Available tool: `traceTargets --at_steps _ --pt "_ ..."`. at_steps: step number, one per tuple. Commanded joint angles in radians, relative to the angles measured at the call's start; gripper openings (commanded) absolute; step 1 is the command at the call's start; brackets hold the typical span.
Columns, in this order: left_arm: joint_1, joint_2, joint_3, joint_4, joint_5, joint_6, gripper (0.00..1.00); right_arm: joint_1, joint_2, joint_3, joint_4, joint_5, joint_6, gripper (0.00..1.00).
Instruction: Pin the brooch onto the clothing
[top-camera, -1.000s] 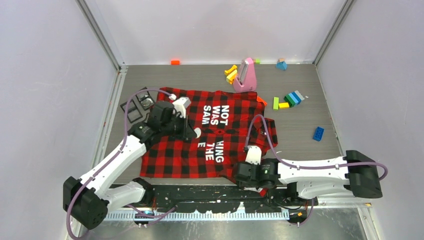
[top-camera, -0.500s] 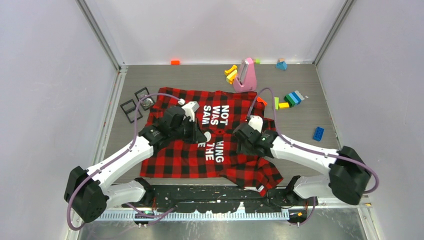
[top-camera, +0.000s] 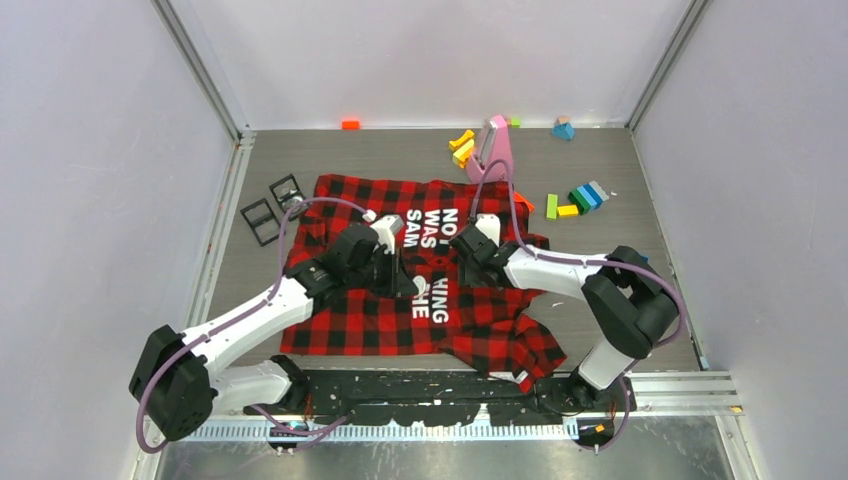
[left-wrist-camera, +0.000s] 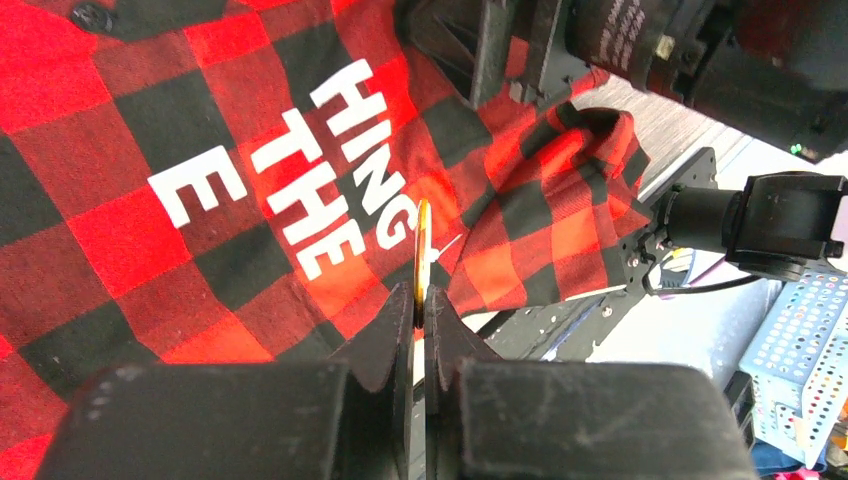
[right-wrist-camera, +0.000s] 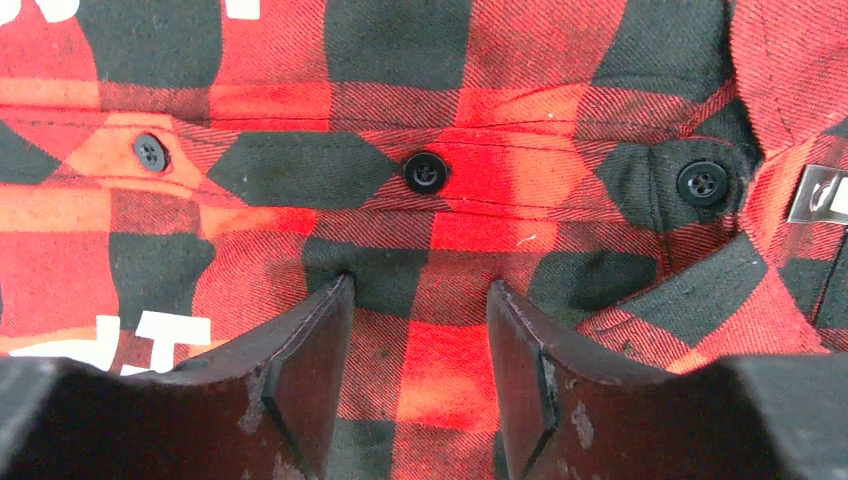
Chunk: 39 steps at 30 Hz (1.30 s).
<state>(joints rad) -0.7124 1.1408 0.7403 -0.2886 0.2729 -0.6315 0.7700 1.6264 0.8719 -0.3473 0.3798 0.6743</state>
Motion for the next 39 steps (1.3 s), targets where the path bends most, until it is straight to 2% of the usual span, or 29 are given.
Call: traceTargets --at_steps 1,9,15,21,25,36,38,39 --pt "-0.014 0.001 -0.008 0.068 -0.013 -0.022 0.00 -0.049 0.066 0.021 0.101 0.011 -0.033 0.57" --pt "-0.043 0.026 -0.009 0.082 -0.022 -0.033 0.00 -0.086 0.099 0.050 0.124 -0.039 -0.082 0.59" --pt "-0.074 0.055 -0.010 0.107 -0.050 -0.051 0.00 -0.078 -0.050 0.029 0.069 -0.101 -0.065 0.63" --pt "-0.085 0.084 -0.001 0.133 -0.067 -0.055 0.00 0.000 -0.159 -0.008 0.003 -0.096 -0.039 0.62" --pt "-0.088 0.098 0.008 0.134 -0.060 -0.053 0.00 0.051 -0.148 -0.013 -0.003 -0.062 -0.034 0.60" --pt "-0.101 0.094 -0.007 0.134 -0.084 -0.061 0.00 0.078 -0.023 0.005 -0.012 0.004 0.002 0.44" --pt "-0.108 0.102 -0.007 0.139 -0.091 -0.062 0.00 0.079 -0.021 -0.003 -0.003 0.007 0.007 0.36" --pt "-0.112 0.107 -0.007 0.143 -0.095 -0.063 0.00 0.079 -0.023 -0.007 0.006 0.007 0.009 0.27"
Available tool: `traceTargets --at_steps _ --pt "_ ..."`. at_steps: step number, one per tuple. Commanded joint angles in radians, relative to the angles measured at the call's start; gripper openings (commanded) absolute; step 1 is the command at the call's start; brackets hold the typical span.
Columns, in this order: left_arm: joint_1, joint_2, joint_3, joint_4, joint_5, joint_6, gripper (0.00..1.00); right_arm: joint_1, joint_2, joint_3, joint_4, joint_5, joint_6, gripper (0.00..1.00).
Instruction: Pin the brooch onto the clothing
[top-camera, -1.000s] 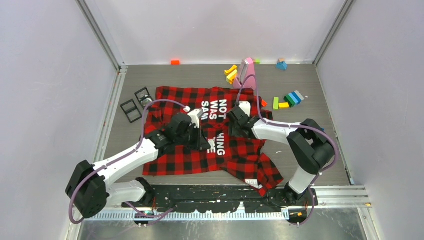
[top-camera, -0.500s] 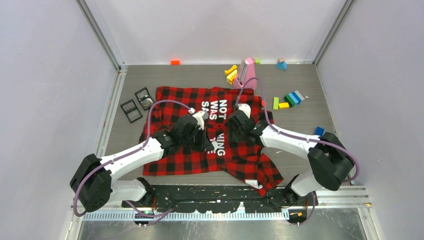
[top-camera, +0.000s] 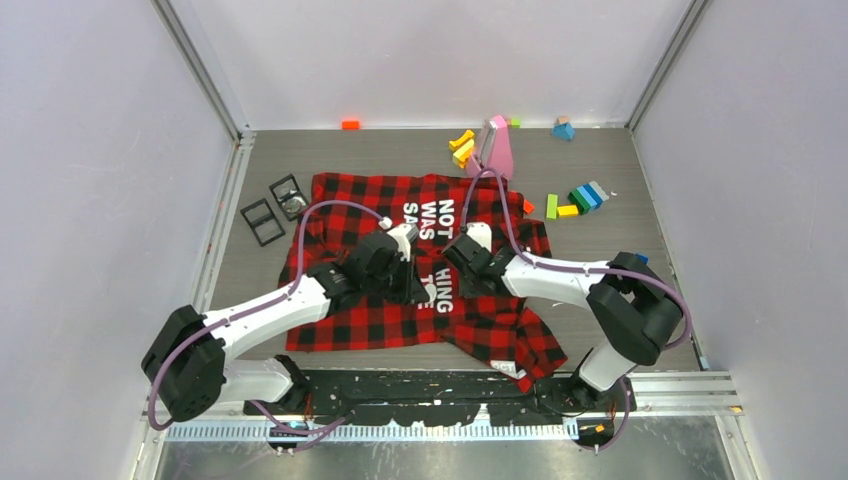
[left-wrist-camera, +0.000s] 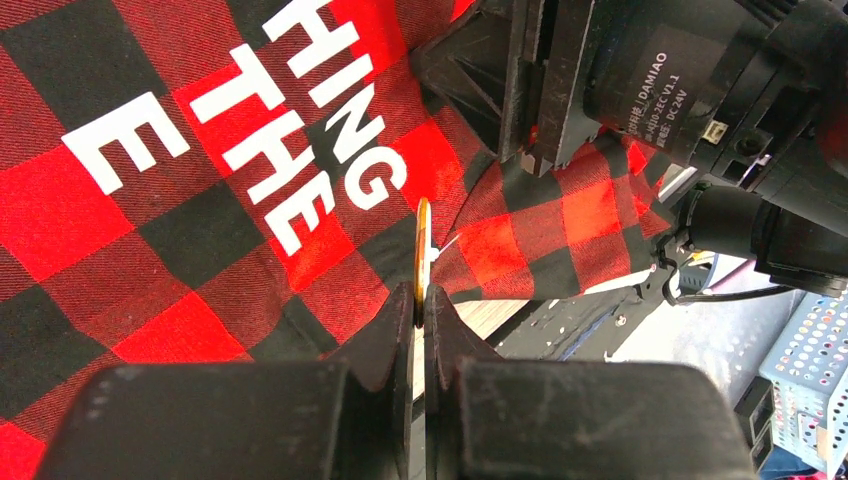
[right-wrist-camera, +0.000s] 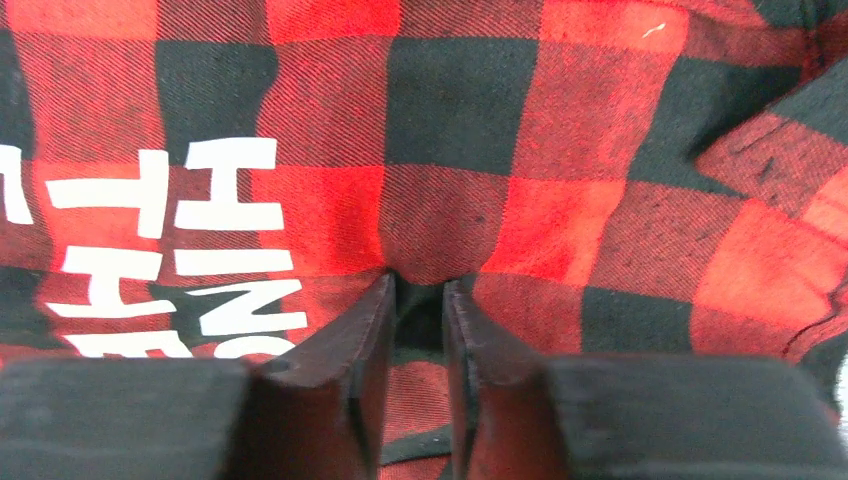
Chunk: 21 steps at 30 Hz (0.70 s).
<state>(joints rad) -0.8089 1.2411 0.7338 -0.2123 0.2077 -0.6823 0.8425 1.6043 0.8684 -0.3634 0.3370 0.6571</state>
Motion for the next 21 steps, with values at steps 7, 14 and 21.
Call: traceTargets --at_steps 7,14,21 --pt "-0.064 0.093 0.043 0.102 -0.066 -0.012 0.00 0.006 -0.086 -0.084 0.122 0.026 0.063 0.01" --pt "-0.071 0.199 0.084 0.140 -0.102 -0.014 0.00 0.006 -0.215 -0.195 0.270 -0.001 0.086 0.01" --pt "-0.081 0.291 0.129 0.170 -0.102 -0.011 0.00 0.005 -0.295 -0.258 0.354 -0.040 0.090 0.01"
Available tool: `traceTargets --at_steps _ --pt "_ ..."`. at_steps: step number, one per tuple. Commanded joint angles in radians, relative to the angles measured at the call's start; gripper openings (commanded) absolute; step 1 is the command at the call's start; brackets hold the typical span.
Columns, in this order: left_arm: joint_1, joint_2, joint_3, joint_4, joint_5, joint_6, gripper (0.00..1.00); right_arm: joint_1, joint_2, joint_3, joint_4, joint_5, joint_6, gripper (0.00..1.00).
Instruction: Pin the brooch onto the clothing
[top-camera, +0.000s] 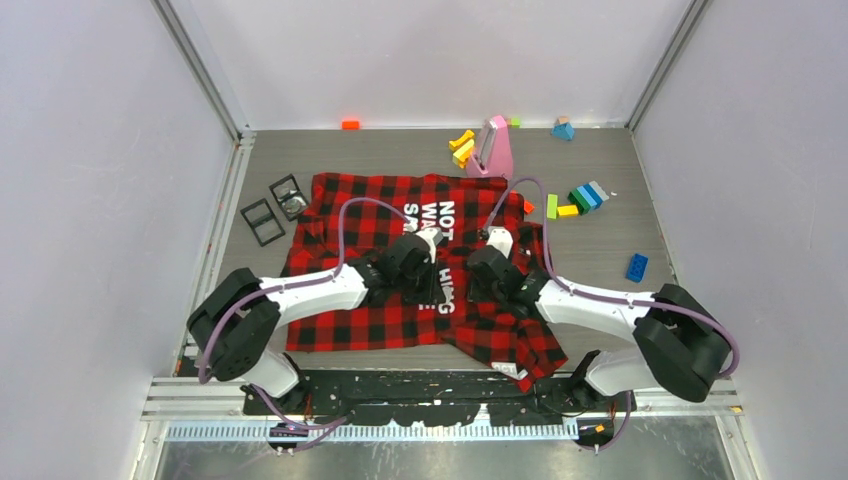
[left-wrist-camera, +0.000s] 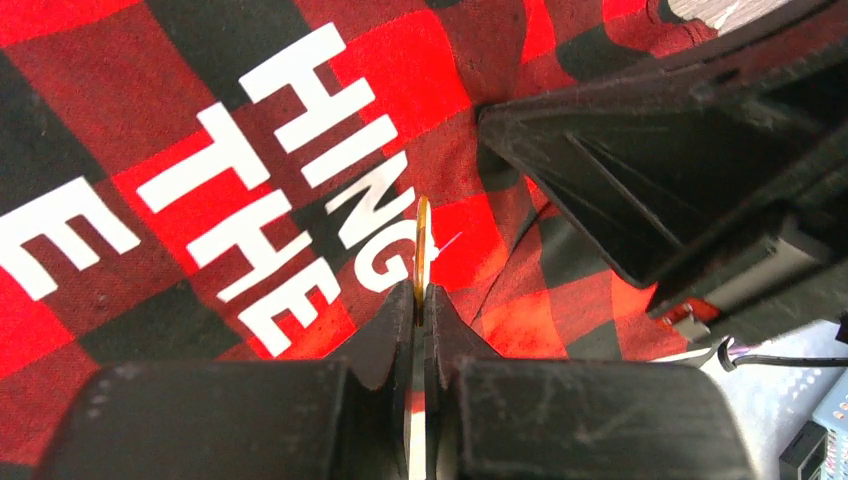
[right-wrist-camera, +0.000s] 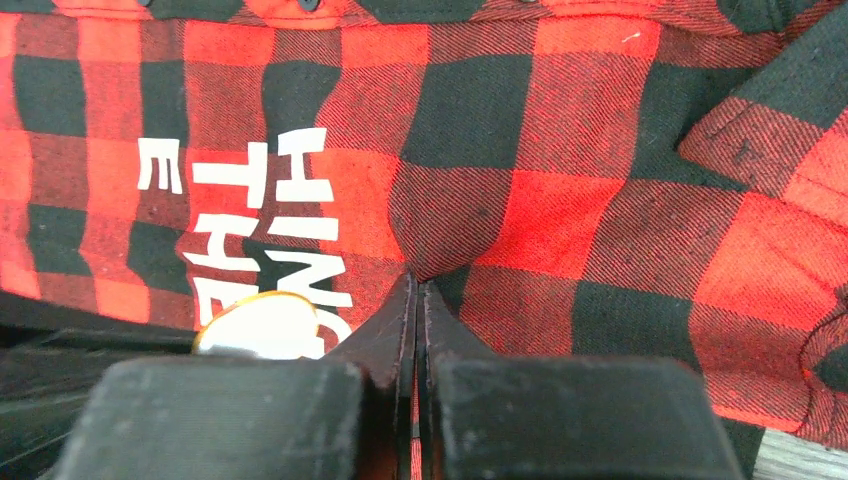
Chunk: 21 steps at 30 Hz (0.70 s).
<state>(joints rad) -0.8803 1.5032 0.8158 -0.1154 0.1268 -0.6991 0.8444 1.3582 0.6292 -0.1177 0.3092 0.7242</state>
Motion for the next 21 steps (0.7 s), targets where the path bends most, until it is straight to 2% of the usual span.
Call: traceTargets --at_steps 1,21 --pt "-0.009 0.037 0.048 0.077 -0.022 0.005 0.00 0.003 -0.058 -0.026 0.111 -0.015 0.024 0.01" --pt "-0.011 0.129 0.103 0.091 -0.034 0.021 0.00 0.005 -0.105 -0.081 0.182 -0.116 0.015 0.01"
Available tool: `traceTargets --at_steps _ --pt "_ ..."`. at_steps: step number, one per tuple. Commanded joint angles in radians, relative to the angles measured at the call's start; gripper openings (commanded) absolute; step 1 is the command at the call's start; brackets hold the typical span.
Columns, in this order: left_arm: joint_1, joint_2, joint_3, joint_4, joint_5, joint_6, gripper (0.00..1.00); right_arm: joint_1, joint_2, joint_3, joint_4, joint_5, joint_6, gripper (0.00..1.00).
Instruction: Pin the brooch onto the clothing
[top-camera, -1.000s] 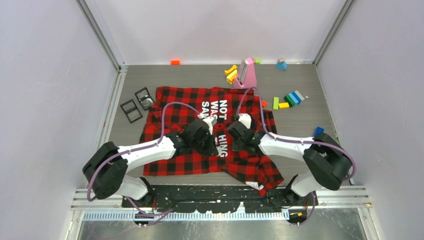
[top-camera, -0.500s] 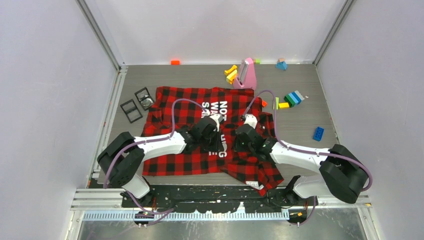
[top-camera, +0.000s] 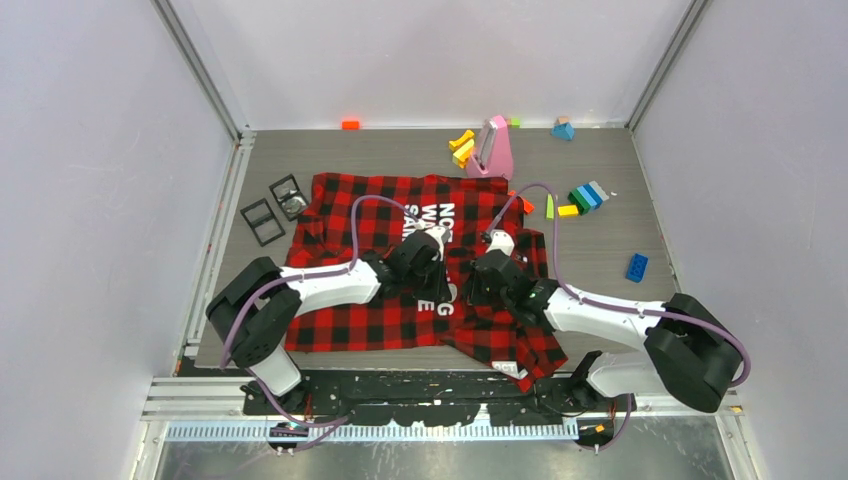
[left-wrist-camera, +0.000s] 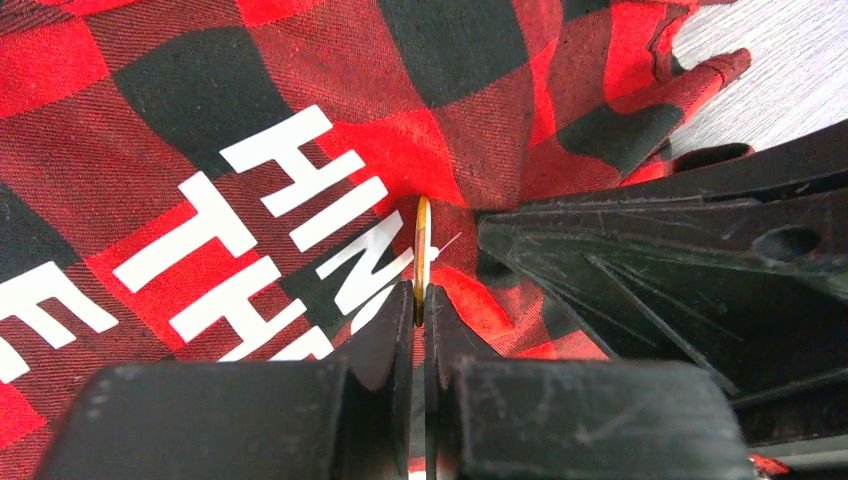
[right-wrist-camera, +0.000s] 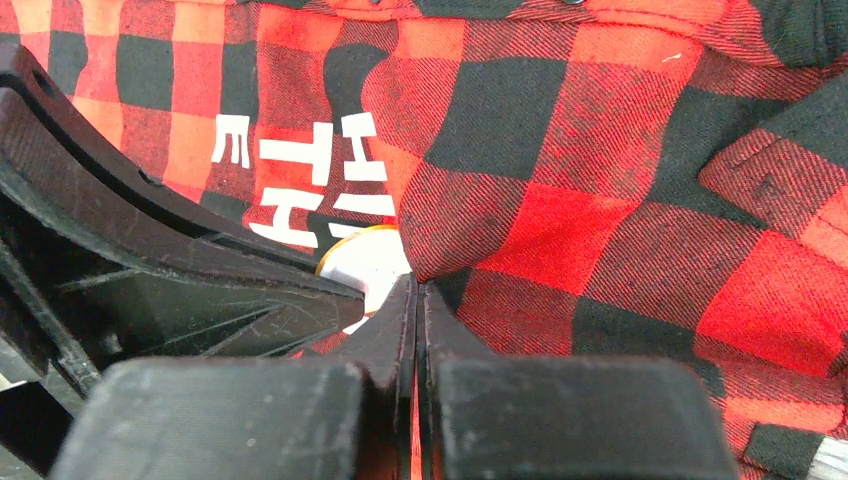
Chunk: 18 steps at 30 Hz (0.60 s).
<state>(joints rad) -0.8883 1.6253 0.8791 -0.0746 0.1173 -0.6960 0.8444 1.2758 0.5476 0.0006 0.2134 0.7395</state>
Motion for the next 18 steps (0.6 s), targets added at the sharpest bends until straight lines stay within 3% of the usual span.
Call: traceTargets --at_steps 1,18 --pt "-0.003 0.012 0.043 0.051 -0.023 0.018 0.00 0.004 -0.022 0.000 0.064 -0.026 0.000 0.01" --pt "-0.003 0.047 0.058 0.083 -0.015 -0.003 0.00 0.004 -0.021 -0.022 0.065 -0.055 0.001 0.01"
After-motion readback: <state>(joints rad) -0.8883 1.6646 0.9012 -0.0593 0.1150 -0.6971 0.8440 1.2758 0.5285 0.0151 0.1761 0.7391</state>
